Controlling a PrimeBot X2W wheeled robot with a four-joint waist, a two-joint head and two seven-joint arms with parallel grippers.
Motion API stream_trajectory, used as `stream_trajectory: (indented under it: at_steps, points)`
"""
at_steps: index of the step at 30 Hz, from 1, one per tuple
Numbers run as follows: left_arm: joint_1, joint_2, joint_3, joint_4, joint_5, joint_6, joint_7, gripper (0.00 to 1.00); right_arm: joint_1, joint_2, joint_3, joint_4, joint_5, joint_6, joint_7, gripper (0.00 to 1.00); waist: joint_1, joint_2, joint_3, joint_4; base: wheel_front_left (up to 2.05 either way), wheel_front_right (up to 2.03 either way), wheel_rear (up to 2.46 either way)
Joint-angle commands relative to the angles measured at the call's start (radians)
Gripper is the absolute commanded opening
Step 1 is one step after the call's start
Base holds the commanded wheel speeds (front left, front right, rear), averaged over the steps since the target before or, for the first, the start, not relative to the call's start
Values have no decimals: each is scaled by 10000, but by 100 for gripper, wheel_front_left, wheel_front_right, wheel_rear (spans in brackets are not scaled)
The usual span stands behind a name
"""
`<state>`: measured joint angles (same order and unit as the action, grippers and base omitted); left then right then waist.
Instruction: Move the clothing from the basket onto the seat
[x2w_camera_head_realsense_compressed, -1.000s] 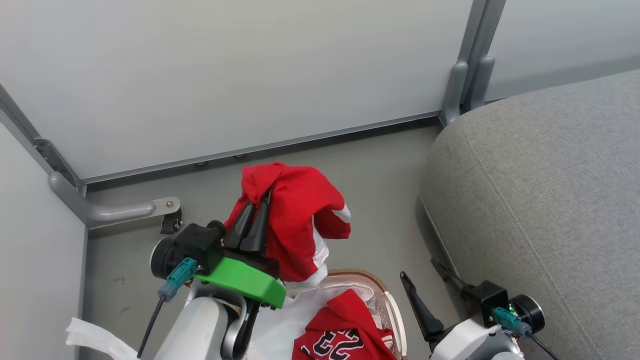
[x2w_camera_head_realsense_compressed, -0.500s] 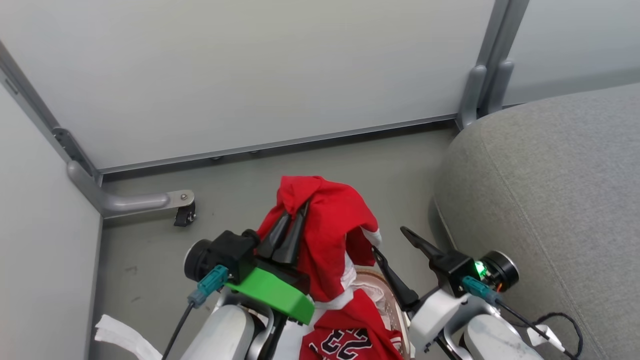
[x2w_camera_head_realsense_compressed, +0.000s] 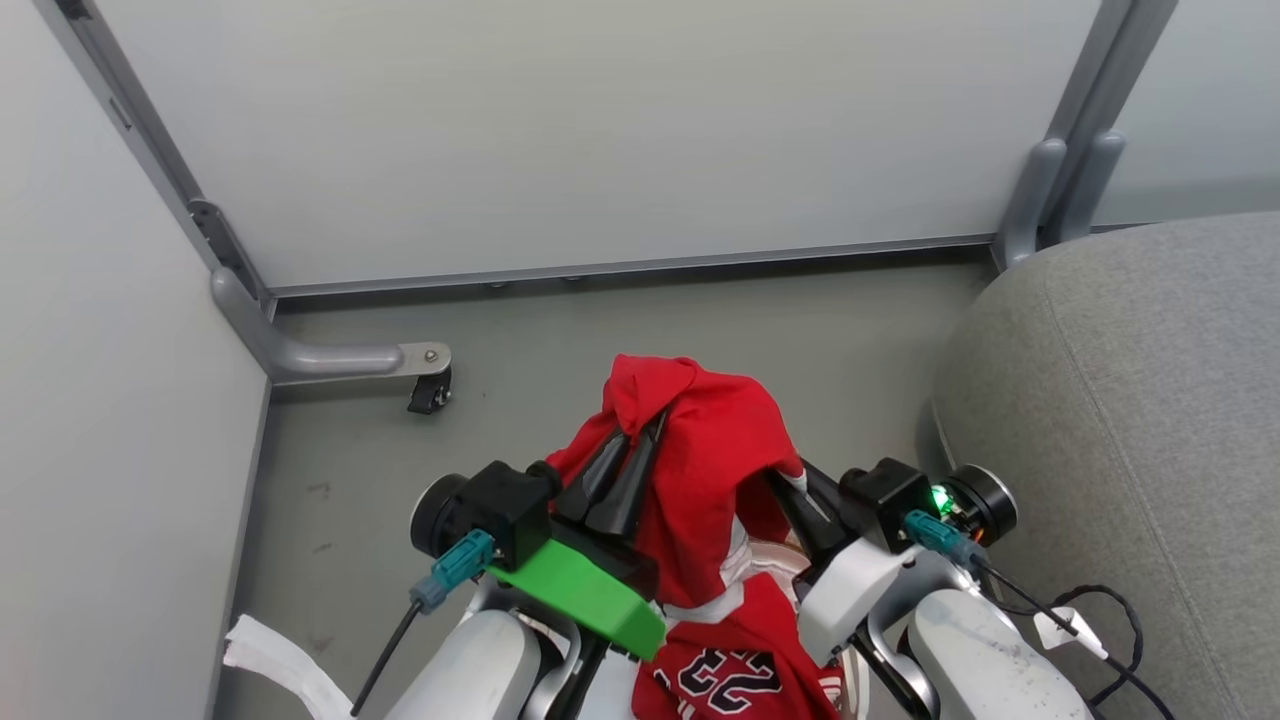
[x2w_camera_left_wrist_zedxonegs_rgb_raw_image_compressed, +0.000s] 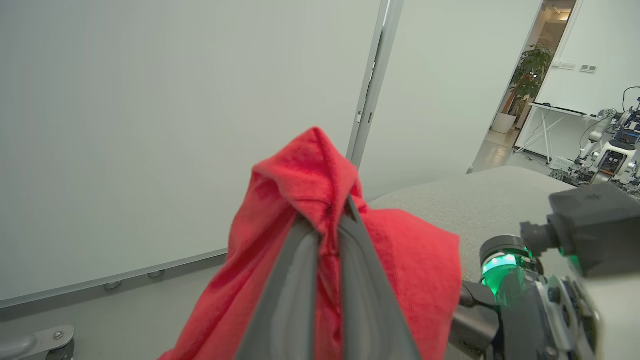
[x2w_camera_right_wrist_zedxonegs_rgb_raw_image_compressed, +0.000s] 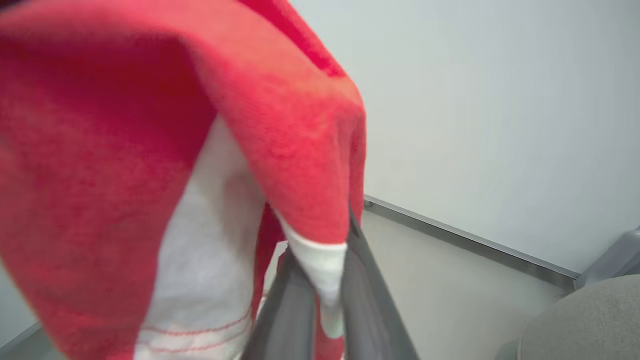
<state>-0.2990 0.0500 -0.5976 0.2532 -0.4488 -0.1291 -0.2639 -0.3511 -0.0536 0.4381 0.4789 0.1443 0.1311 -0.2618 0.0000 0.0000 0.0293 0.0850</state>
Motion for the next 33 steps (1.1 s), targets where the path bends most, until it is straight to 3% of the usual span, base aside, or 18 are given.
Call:
stream_trajectory:
  at_steps: [1,10,11,12,13,24,33]
  points:
    - [-156,16,34,-74,-107,-27,-9,0,-25,-23,-13,-28,37,-7,-46,0,0,0,74,92,0,0,0]
    - [1,16,155,-142,47,-29,-9,0,230,-1,-167,-279,376,-7,-46,0,0,0,161,-103,0,0,0]
    - [-25,16,149,-144,111,-27,-9,38,262,3,-156,-320,397,-7,-46,0,0,0,178,-162,0,0,0]
    - [-25,15,156,-152,116,-27,-9,86,293,4,-171,-342,425,-7,-46,0,0,0,185,-206,0,0,0]
    - [0,17,199,-173,130,-27,-9,100,329,2,-165,-384,447,-7,-46,0,0,0,188,-271,0,0,0]
    - [249,17,753,-235,548,-28,-6,100,721,1,-788,-1219,749,-7,-48,0,0,0,331,-1162,0,0,0]
    - [408,37,1191,-344,1279,-29,-5,100,1142,11,-1447,-1972,1266,-7,-46,0,0,0,660,-2941,0,0,0]
